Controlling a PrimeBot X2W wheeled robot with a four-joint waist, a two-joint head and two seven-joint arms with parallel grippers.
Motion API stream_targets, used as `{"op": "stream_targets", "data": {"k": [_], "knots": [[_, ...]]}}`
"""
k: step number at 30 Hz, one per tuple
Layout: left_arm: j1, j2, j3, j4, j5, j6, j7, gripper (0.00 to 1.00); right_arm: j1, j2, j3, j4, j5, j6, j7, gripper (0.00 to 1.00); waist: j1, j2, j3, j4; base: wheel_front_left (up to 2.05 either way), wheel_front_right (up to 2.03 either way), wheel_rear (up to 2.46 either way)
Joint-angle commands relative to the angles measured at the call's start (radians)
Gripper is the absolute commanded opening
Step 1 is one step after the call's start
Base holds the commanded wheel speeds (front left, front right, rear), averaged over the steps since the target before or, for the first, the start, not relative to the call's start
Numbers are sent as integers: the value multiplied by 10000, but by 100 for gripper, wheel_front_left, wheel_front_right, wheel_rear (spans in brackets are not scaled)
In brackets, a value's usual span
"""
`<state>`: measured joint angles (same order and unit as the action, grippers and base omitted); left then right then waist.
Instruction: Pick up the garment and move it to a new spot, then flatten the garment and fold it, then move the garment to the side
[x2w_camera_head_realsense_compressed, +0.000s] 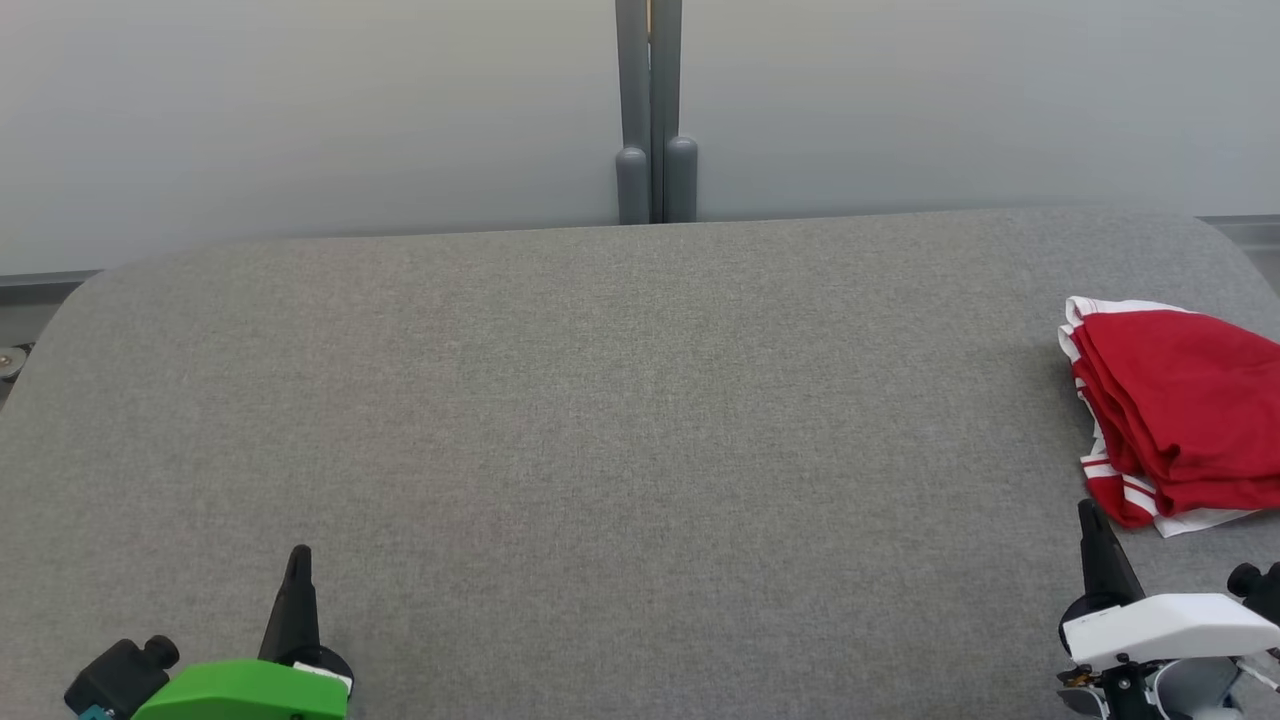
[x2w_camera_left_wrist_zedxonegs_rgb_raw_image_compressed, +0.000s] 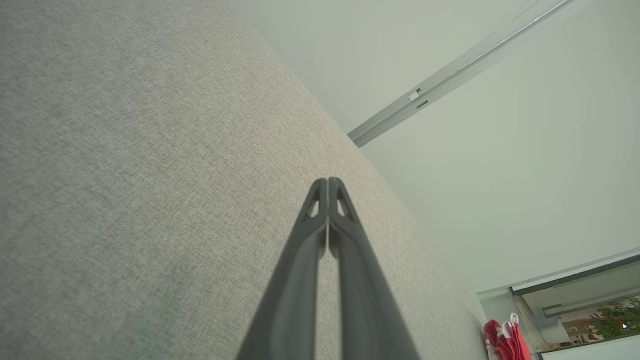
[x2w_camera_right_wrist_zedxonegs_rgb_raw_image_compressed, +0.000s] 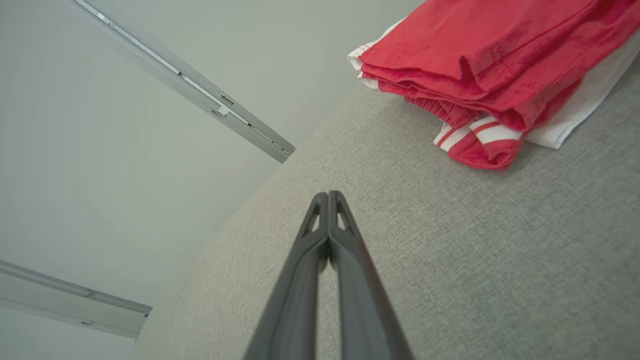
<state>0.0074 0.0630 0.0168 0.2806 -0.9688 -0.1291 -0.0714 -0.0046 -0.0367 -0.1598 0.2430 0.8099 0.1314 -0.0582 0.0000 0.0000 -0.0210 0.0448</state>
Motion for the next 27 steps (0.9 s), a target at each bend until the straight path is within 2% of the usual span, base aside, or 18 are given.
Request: {"op": "stream_targets", "data": {"k": [1,27], "knots": [[-281,25,74,-139,-357,-11,87,0,-226,-86,15,-131,400,-3,82,0,0,0,5,-9,0,0,0],[-697,-9,388,-245,-2954,-17,793,0,-571,-118,165,-110,3619,-2,812,0,0,0,86,-161,0,0,0]]}}
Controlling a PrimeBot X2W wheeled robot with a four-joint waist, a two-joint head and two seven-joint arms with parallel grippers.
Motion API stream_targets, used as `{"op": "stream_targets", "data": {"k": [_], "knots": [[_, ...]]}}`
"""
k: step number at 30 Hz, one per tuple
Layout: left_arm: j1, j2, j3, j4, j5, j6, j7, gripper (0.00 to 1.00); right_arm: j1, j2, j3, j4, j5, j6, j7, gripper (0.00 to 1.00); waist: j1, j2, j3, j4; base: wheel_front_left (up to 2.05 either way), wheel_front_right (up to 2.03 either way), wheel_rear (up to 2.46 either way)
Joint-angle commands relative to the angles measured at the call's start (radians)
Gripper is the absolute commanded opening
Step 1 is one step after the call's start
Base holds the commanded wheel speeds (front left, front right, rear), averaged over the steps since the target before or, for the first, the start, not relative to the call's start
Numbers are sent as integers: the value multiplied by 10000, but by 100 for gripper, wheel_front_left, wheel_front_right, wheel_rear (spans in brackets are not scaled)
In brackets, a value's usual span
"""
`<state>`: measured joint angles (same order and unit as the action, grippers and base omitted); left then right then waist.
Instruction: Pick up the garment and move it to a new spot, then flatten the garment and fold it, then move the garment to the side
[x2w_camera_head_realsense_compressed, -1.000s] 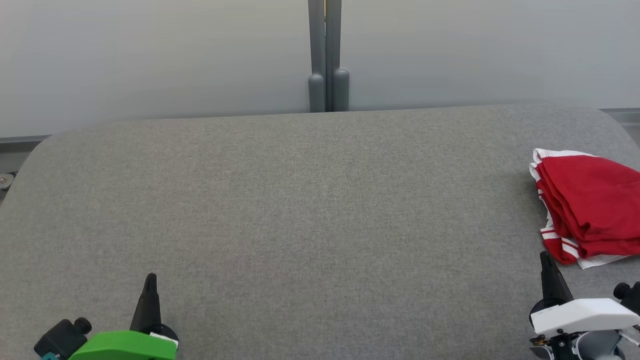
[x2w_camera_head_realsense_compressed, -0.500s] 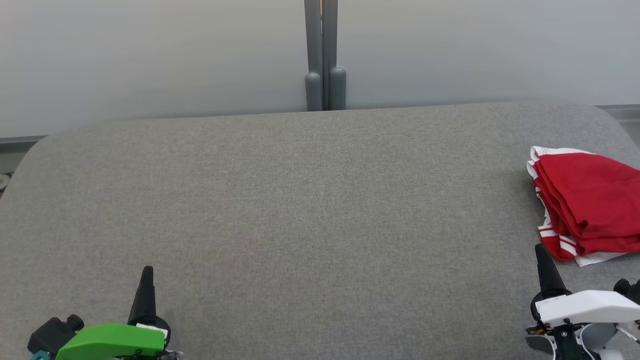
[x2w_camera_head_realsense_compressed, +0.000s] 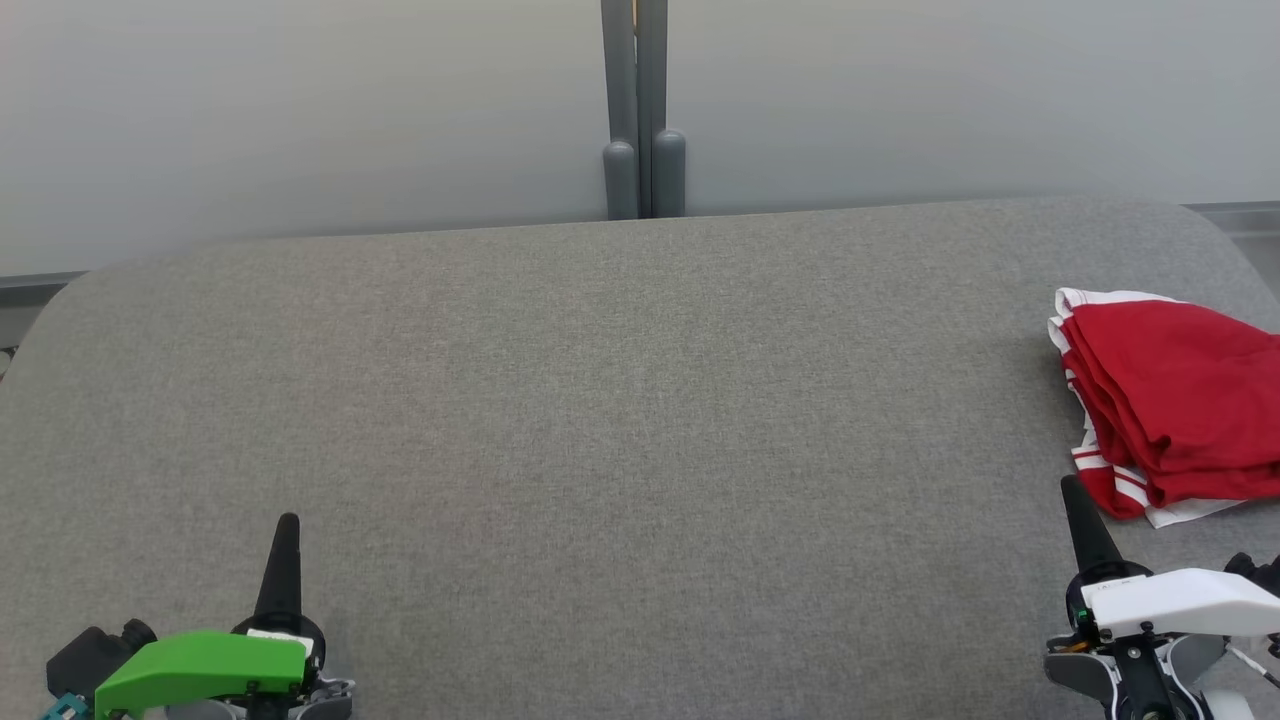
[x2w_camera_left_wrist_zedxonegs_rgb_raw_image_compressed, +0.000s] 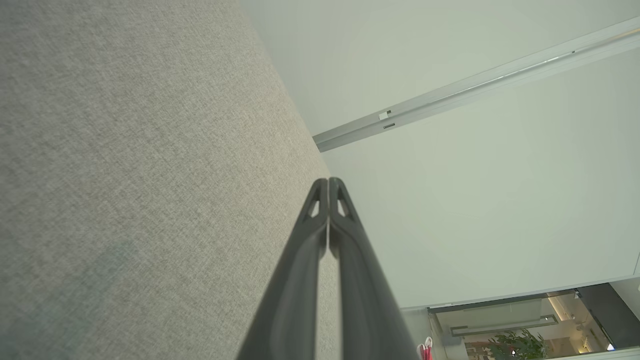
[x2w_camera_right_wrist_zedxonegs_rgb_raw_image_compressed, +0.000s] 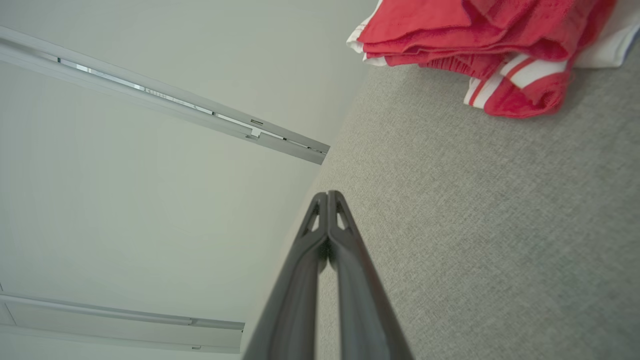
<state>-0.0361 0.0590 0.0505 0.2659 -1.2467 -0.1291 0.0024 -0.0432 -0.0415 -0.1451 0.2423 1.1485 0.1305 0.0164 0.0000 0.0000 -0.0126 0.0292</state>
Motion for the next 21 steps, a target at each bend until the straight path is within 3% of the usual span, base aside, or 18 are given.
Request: {"op": "stream_targets", "data": {"k": [1,21], "knots": [[-276,29,60,-100,-275,-17,77,0,-194,-71,23,-101,344,7,85,0,0,0,6,-11,0,0,0],[-510,0,273,-169,-1875,-22,529,0,-413,-91,119,-83,2367,6,547,0,0,0,69,-128,0,0,0]]}}
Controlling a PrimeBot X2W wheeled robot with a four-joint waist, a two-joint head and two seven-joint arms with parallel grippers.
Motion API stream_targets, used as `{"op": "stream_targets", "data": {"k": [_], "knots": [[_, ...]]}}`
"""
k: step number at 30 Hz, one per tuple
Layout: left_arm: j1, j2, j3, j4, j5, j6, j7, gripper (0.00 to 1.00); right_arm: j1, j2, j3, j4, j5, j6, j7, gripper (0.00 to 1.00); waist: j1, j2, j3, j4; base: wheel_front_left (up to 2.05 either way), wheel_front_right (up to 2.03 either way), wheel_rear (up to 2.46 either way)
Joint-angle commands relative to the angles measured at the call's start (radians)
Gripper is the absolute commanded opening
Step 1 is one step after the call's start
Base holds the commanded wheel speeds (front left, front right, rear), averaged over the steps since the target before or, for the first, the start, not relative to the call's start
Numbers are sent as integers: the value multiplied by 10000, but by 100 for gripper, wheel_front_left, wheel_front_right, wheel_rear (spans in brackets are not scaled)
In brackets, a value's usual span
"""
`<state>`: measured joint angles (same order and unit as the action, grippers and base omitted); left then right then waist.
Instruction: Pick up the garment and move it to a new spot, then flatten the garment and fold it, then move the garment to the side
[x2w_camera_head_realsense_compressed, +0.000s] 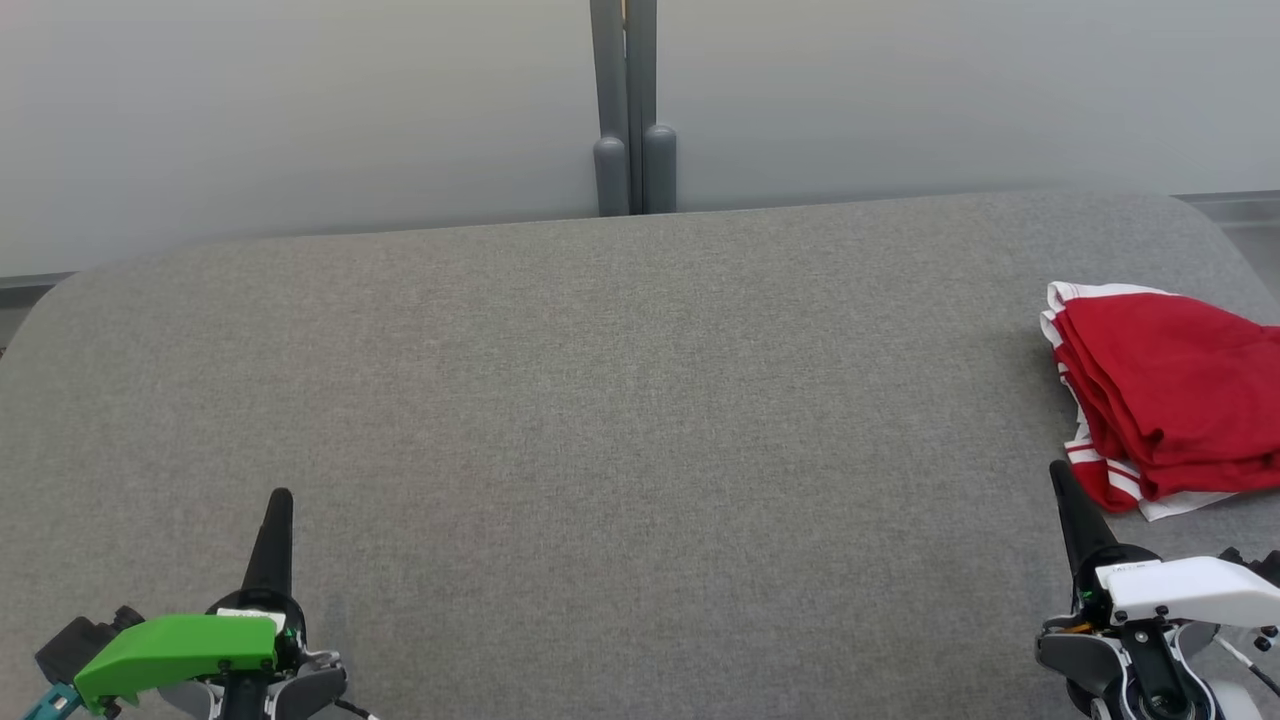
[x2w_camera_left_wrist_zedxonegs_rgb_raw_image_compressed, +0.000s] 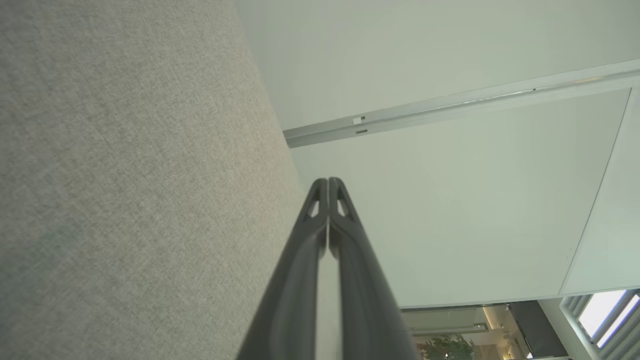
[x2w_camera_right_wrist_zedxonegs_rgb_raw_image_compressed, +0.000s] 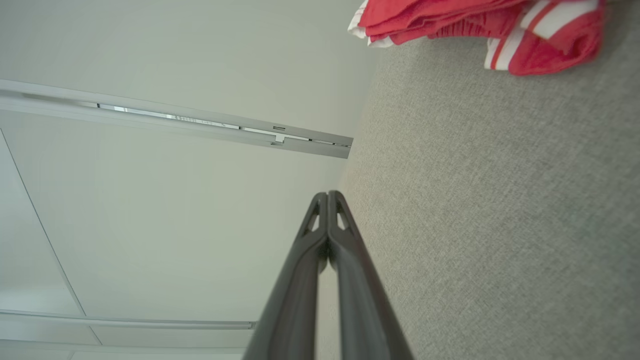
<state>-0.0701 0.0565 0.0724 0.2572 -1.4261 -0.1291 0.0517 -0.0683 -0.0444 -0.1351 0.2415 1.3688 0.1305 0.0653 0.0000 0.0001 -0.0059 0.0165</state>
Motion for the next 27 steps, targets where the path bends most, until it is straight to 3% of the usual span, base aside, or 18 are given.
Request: {"op": "stream_targets", "data": {"k": [1,27], "knots": [[-176,25,65,-85,-156,-22,68,0,-176,-61,24,-74,257,6,79,0,0,-1,4,-7,0,0,0],[-466,-15,286,-141,-1898,-28,551,0,-391,-81,118,-49,2415,4,575,0,0,-1,85,-158,0,0,0]]}}
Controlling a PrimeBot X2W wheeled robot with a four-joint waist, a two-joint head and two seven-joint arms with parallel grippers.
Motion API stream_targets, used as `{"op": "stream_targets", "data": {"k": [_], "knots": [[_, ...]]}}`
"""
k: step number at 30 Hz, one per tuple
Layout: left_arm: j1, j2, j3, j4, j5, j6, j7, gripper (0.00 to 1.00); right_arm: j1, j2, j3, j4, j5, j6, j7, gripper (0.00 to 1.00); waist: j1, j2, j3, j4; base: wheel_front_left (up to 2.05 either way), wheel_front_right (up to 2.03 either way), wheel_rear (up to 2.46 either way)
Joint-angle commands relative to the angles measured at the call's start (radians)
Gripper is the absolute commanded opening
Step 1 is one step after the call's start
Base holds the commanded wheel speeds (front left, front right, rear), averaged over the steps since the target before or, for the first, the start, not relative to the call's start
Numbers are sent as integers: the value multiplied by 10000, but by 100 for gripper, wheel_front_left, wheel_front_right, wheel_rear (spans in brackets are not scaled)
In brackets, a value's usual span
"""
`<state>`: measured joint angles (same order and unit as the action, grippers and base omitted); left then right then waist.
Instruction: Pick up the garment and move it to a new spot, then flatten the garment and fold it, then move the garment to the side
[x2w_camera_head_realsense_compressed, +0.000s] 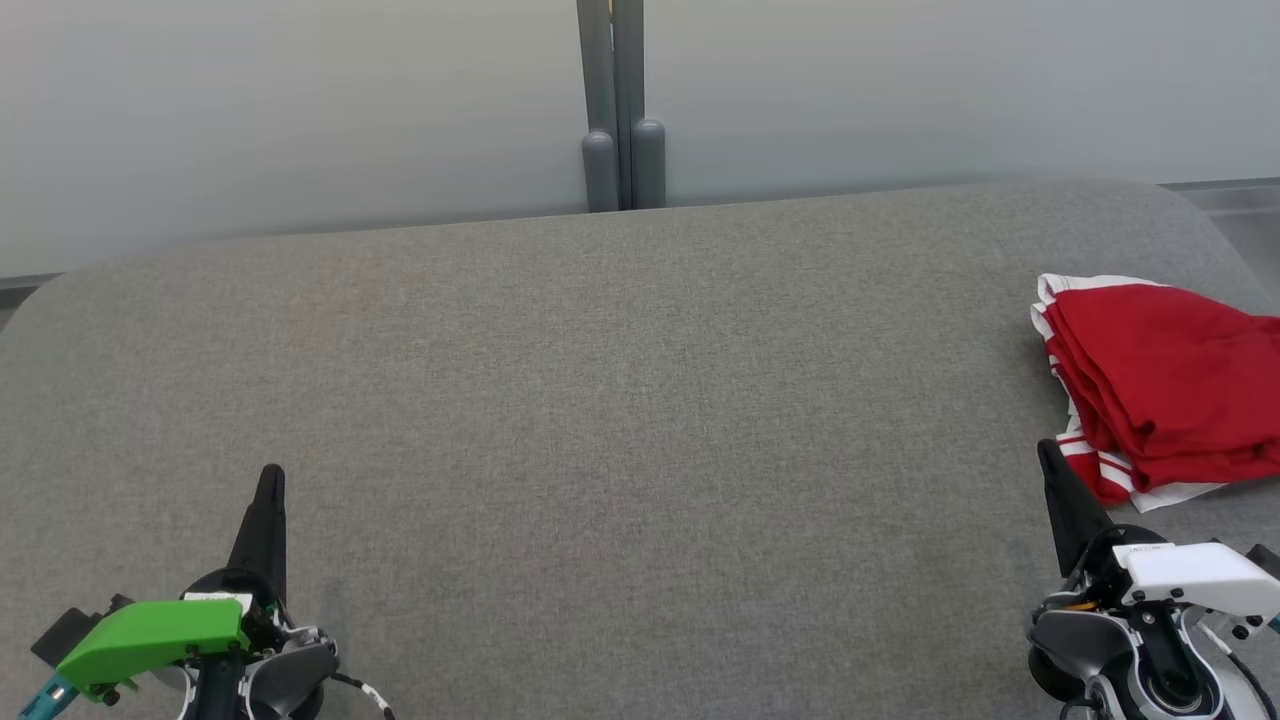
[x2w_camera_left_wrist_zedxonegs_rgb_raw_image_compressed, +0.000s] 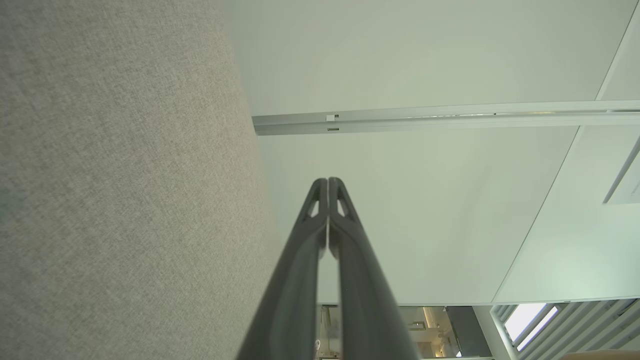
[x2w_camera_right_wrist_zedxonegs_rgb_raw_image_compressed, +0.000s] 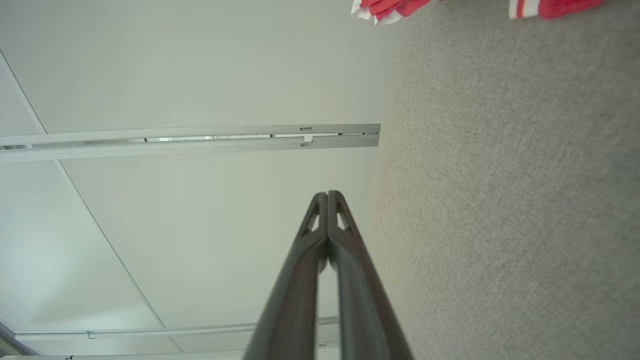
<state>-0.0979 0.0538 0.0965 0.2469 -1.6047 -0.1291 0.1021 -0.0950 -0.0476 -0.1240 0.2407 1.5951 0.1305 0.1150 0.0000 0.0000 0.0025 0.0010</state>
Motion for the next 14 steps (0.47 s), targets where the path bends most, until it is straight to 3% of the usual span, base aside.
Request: {"op": "stream_targets", "data": {"k": [1,14], "knots": [[-191,9,54,-38,-158,-28,57,0,-130,-46,11,-40,230,4,86,0,0,0,4,-9,0,0,0],[-164,3,64,-30,-127,-28,71,0,-125,-45,9,-38,206,4,83,0,0,0,5,-10,0,0,0]]}}
